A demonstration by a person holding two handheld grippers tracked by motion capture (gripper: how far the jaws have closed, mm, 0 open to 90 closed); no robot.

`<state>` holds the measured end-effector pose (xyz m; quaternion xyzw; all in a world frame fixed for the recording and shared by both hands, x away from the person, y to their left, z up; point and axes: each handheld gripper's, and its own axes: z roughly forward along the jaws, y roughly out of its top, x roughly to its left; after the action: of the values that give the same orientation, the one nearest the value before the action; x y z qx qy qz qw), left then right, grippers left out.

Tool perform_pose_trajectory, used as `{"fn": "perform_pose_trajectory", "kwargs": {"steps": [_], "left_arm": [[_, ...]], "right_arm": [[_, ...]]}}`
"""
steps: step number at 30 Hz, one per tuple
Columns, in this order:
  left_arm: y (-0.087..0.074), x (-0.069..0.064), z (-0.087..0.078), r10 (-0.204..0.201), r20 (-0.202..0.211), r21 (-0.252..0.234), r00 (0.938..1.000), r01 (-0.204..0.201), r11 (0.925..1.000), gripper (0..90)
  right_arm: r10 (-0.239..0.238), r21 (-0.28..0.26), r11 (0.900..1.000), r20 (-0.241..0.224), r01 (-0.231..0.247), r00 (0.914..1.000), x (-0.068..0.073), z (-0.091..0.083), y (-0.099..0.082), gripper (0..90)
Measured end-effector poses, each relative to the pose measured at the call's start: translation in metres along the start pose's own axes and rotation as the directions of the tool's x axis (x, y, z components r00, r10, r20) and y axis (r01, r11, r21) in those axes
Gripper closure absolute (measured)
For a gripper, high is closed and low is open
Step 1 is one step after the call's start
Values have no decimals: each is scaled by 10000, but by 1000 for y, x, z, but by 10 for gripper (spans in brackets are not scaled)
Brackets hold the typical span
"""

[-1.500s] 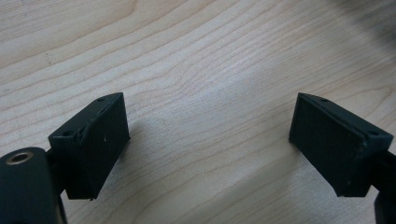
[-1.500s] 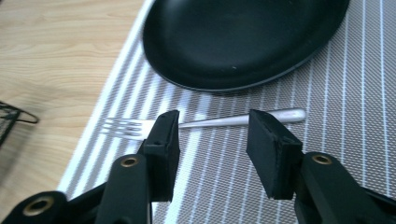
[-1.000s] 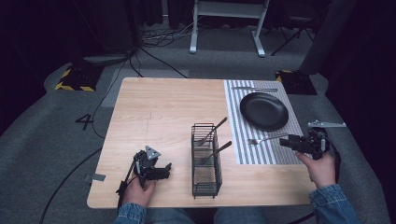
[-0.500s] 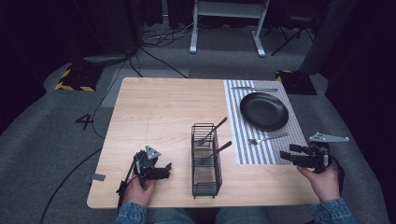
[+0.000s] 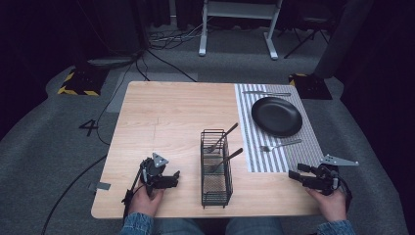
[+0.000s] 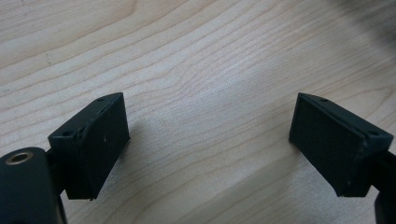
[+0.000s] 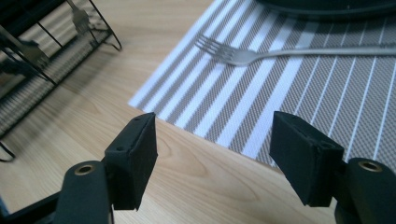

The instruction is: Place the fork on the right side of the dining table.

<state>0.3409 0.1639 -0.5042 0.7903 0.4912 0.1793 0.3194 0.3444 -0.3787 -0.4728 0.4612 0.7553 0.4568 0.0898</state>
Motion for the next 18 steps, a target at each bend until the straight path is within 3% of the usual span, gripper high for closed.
{"fn": "perform_pose_trajectory", "kwargs": {"steps": [10, 18], "left_arm": [[0, 0, 0, 0, -4, 1, 10000, 0, 10000, 119], [0, 0, 0, -22, -10, -21, 10000, 22, 10000, 119]], "right_arm": [[-773, 577, 9956, 587, 739, 9953, 1, 17, -15, 324], [-1733, 1051, 9808, 838, 1642, 9813, 7, 26, -19, 316]]}}
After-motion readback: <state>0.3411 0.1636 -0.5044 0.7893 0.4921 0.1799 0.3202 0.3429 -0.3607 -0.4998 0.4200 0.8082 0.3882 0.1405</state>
